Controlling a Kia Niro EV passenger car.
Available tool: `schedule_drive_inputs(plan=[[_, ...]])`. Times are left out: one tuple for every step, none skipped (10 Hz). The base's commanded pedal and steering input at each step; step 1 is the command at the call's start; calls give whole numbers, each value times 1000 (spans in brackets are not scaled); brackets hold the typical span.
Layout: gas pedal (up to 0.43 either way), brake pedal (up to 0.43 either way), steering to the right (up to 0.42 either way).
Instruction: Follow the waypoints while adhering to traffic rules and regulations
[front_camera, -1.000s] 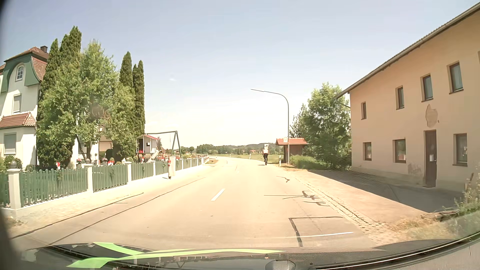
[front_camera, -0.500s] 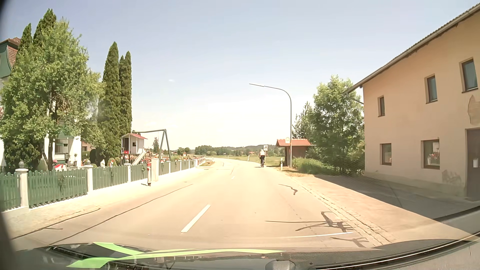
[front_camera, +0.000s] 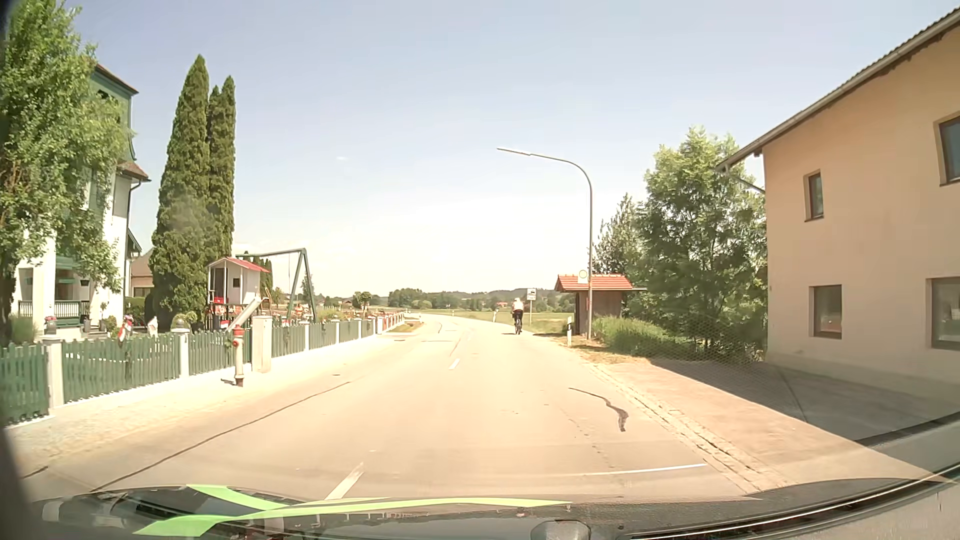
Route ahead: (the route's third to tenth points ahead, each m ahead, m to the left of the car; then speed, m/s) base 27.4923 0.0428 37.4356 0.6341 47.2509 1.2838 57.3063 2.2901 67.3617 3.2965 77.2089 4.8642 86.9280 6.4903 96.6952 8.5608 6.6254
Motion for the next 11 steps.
schedule_drive_inputs(plan=[[130,0,-3],[157,0,-5],[177,0,-5],[209,0,-6],[209,0,-5],[209,0,-6],[220,0,-6],[248,0,-6],[268,0,-6],[280,0,-6],[287,0,-6]])
